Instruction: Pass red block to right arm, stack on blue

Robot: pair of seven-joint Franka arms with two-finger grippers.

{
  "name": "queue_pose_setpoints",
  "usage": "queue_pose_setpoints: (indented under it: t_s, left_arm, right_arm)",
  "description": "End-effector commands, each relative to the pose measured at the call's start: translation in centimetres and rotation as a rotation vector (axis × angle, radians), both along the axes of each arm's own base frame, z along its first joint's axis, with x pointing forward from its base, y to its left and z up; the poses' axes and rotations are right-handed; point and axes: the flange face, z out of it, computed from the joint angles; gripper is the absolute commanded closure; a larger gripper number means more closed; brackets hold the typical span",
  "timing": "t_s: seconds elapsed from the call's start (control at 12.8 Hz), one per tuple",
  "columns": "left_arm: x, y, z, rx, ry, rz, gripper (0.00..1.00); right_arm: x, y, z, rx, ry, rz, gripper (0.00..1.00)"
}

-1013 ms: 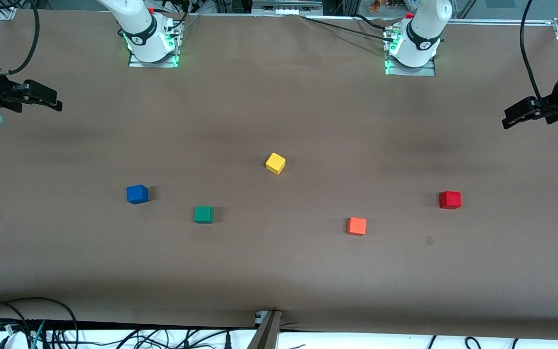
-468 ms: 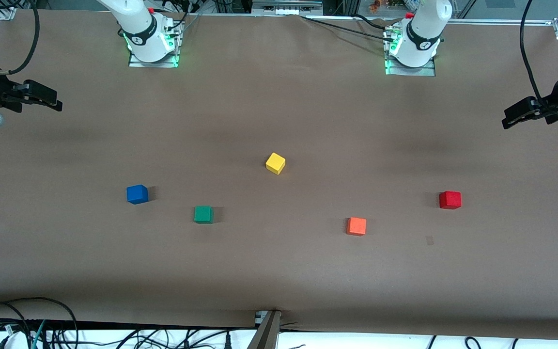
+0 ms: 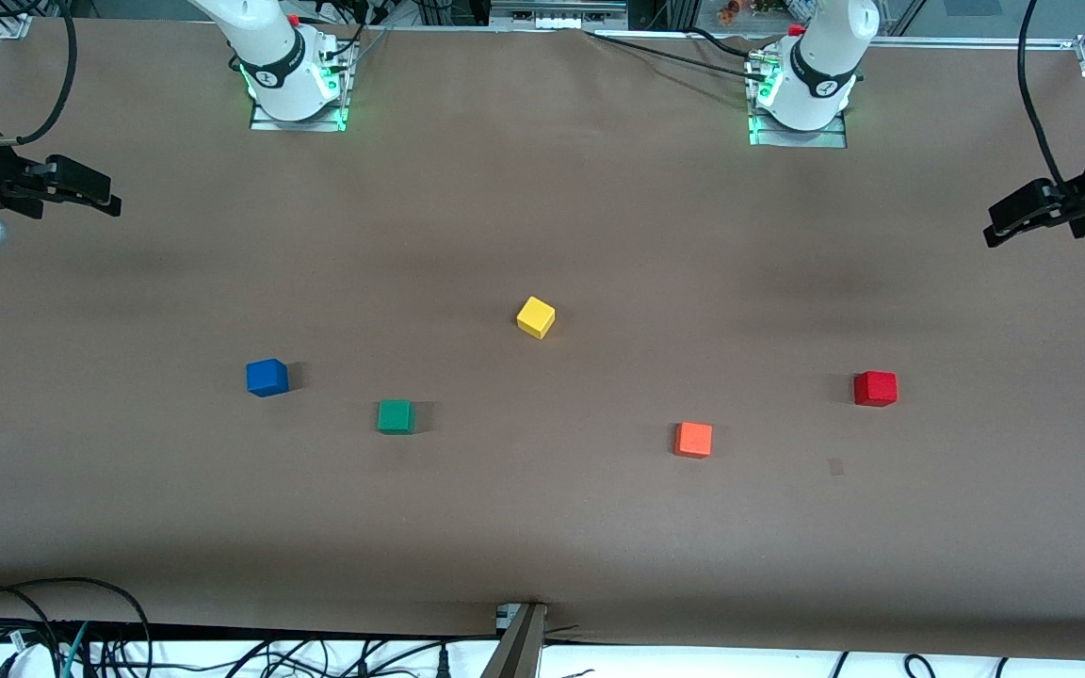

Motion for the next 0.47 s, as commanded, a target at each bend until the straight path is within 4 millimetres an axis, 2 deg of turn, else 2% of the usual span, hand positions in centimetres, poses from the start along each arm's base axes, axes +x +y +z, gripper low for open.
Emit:
queue_pose_setpoints:
  t_s: [0.0, 0.16, 0.39]
  left_arm:
    - [0.9, 0.4, -1.0, -0.006, 0.036, -0.008, 0.00]
    - [2.0, 0.9, -3.2, -0.009, 0.078, 0.001, 0.00]
    - [1.7, 0.7, -3.3, -0.011, 0.097, -0.003, 0.00]
  right_arm:
    - [0.2, 0.1, 0.5, -0.002, -0.010, -0.001, 0.00]
    - [0.2, 0.1, 0.5, -0.002, -0.009, -0.001, 0.00]
    - [0.2, 0.1, 0.5, -0.002, -0.010, -0.001, 0.00]
